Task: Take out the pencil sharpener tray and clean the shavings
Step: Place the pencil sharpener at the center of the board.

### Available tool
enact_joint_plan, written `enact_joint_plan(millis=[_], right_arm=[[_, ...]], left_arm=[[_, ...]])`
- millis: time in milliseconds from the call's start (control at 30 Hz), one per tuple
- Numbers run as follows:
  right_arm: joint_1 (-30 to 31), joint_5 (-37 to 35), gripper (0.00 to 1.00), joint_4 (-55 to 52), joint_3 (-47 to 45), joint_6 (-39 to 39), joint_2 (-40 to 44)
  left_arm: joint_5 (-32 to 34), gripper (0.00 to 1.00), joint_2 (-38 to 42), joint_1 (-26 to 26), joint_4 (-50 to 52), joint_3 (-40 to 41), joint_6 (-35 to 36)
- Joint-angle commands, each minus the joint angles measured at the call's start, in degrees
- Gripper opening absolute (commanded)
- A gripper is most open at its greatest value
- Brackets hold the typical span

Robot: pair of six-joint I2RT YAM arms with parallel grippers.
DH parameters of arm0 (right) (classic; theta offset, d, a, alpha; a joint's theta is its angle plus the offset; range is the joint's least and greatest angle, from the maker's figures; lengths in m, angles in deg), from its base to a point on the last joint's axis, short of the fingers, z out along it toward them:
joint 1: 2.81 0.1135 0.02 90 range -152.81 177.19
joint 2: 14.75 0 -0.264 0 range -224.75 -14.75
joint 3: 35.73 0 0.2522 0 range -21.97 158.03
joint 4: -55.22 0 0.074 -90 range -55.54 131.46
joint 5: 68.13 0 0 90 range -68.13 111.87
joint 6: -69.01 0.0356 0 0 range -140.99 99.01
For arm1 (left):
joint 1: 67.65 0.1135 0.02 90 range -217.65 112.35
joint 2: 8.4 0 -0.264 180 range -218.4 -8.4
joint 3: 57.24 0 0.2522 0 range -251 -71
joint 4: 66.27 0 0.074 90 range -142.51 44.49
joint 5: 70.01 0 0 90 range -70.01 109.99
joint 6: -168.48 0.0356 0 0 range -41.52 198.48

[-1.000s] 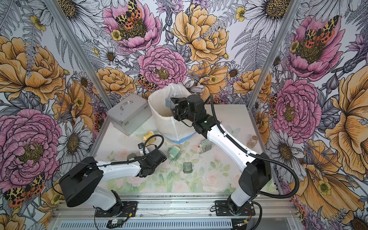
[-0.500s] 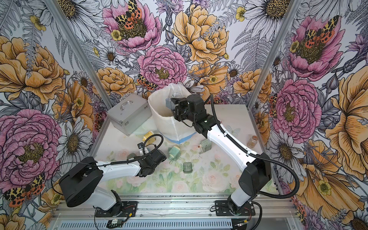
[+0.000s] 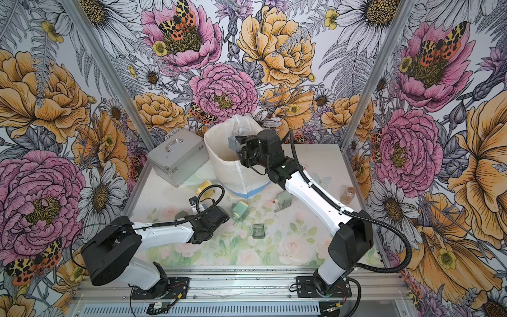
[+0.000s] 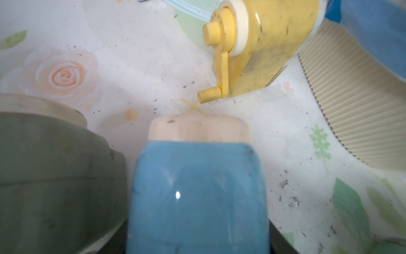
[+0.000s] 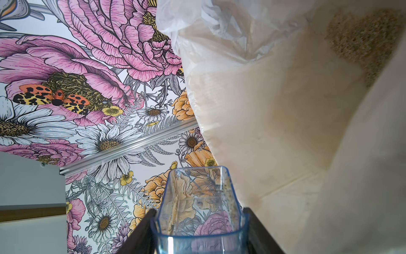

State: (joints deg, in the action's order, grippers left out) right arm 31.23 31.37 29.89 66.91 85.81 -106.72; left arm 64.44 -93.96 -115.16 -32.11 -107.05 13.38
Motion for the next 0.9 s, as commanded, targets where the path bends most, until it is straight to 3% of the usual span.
enact_joint_plan(millis=[0,200,367,867], right_arm=[[-0.38,0.85,0.29,-0.20,1.91,-1.10,-0.74],[-0.87,1.57,0.29,-0.18,1.83,-1.32,-0.83],[-1.43,2.21,0.29,-0.20,1.57,-1.34,-0.81],[-1.93,2.72,0.28,-3.38,4.59,-3.60,0.58]], left_arm=[[-0.36,0.64,1.10,-0.11,1.05,-0.57,-1.36],[-0.87,0.72,0.05,0.15,1.74,-1.72,-1.04],[-0.98,0.99,-0.45,0.31,1.74,-2.31,-0.33],[0.60,0.99,0.04,-0.31,2.26,-5.09,2.17]])
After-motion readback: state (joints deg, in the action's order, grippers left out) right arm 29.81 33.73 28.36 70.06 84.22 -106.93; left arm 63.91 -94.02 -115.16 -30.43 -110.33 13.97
